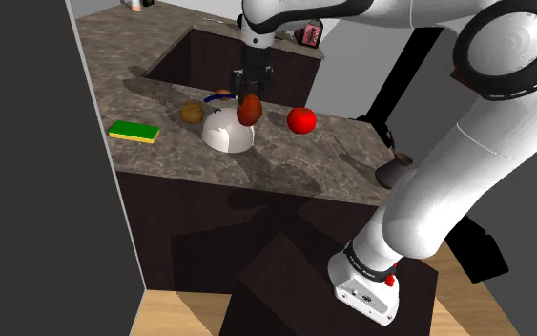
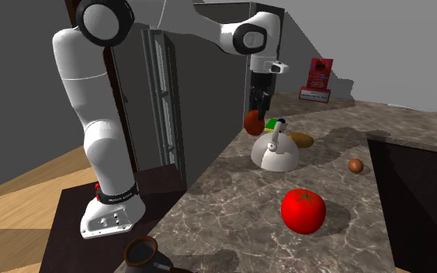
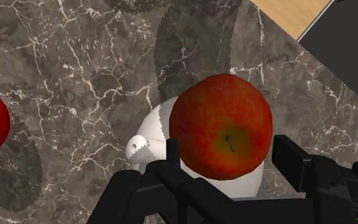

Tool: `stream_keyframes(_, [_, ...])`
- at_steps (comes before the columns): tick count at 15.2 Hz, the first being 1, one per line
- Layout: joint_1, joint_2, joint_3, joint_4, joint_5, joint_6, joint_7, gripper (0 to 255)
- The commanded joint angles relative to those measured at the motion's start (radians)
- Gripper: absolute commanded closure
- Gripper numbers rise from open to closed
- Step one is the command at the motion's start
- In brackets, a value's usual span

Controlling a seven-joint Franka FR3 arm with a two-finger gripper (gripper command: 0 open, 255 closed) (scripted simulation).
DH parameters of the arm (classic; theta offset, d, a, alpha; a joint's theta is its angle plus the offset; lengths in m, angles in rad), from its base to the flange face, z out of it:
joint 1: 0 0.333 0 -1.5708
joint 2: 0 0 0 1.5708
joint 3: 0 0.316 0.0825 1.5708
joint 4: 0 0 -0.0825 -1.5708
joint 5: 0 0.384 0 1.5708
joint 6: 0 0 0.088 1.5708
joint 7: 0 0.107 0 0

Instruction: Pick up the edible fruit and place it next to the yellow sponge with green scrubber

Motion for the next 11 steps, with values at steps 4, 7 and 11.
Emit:
stream_keyframes(4, [0.034, 0.155, 0.034, 0.172, 0.016, -0.020, 0.064, 255])
stream_keyframes(7, [0.055, 0.256, 0.051, 0.292, 0.022, -0.041, 0.100, 255])
stream_keyframes(11, [0.084, 0.403, 0.069, 0.484, 0.026, -0.086, 0.146, 255])
